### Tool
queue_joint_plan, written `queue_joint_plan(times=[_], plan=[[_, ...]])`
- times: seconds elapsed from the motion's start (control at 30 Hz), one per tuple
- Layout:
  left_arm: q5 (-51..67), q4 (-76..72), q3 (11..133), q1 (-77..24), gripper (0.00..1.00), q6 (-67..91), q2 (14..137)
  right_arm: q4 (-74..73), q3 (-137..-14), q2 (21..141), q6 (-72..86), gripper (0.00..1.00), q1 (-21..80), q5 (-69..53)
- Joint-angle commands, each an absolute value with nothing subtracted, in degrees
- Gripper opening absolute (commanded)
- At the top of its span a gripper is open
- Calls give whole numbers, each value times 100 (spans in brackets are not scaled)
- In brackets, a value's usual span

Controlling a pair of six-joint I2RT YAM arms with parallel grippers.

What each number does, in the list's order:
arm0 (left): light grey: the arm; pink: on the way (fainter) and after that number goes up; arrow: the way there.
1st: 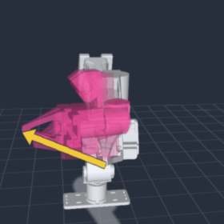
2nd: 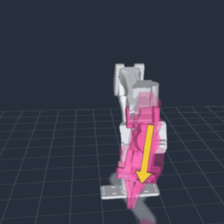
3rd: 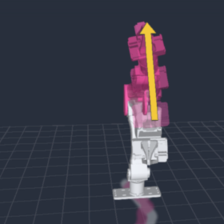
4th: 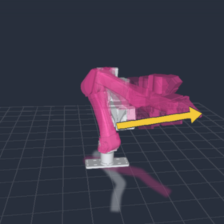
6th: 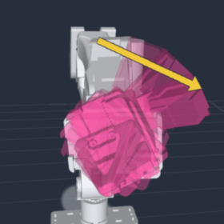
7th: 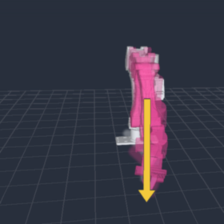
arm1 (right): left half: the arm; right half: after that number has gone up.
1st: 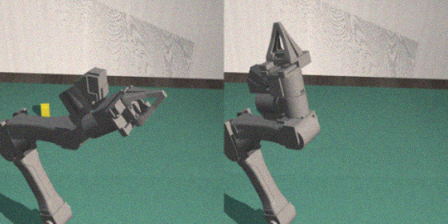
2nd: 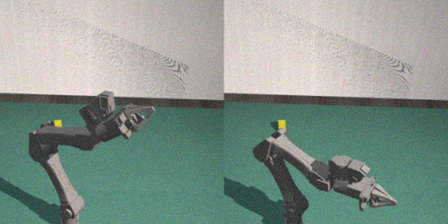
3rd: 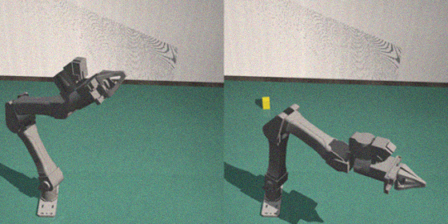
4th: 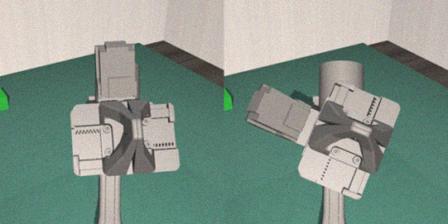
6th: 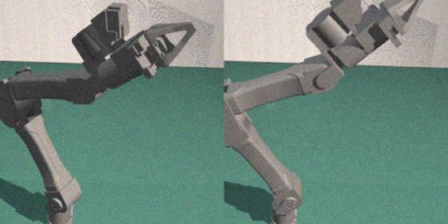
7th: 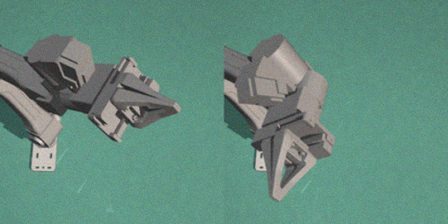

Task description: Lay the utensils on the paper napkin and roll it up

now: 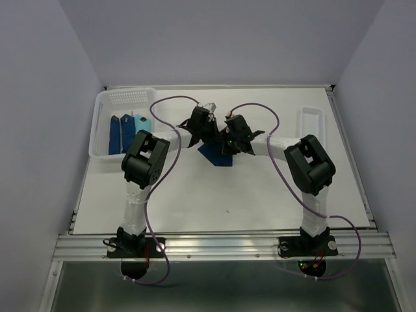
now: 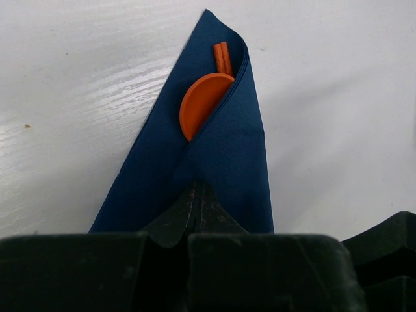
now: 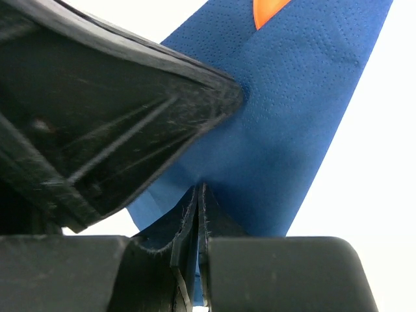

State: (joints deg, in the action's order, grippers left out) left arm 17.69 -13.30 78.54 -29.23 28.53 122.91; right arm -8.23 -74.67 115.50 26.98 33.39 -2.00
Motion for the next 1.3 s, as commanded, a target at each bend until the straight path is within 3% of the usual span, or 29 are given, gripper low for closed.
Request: queue_joint_plan(times=[0.0,0.1,0.2,0.37,0.47,0.63,0.8,1.13,1.2,1.23,1.27], plan=[[1407,-643,8419,-2918,0,2426,11628,-941,-7066,11821,2856,7,3331,-26],[1073,-326,8490,-2918,9,2294,11391,-879,-7023,11830,2944,7,3331,-35],[686,-89,8368,-2901,26,2224,11145,-818,-6987,11804,2997,7,3331,-61],[272,123,7920,-2795,66,2127,10881,-774,-6935,11725,2988,7,3331,-105],[316,123,7656,-2681,77,2101,10898,-773,-6917,11690,2971,7,3331,-123],[176,123,7410,-2672,78,2092,10977,-765,-6899,11654,2936,7,3331,-141],[140,114,7313,-2654,67,2109,11214,-773,-6908,11619,2900,7,3331,-141],[615,44,7146,-2672,61,2294,11496,-782,-6961,11637,2874,7,3331,-141],[703,-43,7137,-2681,54,2311,11522,-774,-6970,11637,2874,7,3331,-141],[790,-122,7145,-2681,38,2320,11522,-782,-6970,11628,2874,7,3331,-141],[826,-123,7172,-2681,29,2329,11514,-774,-6961,11619,2865,7,3331,-141]])
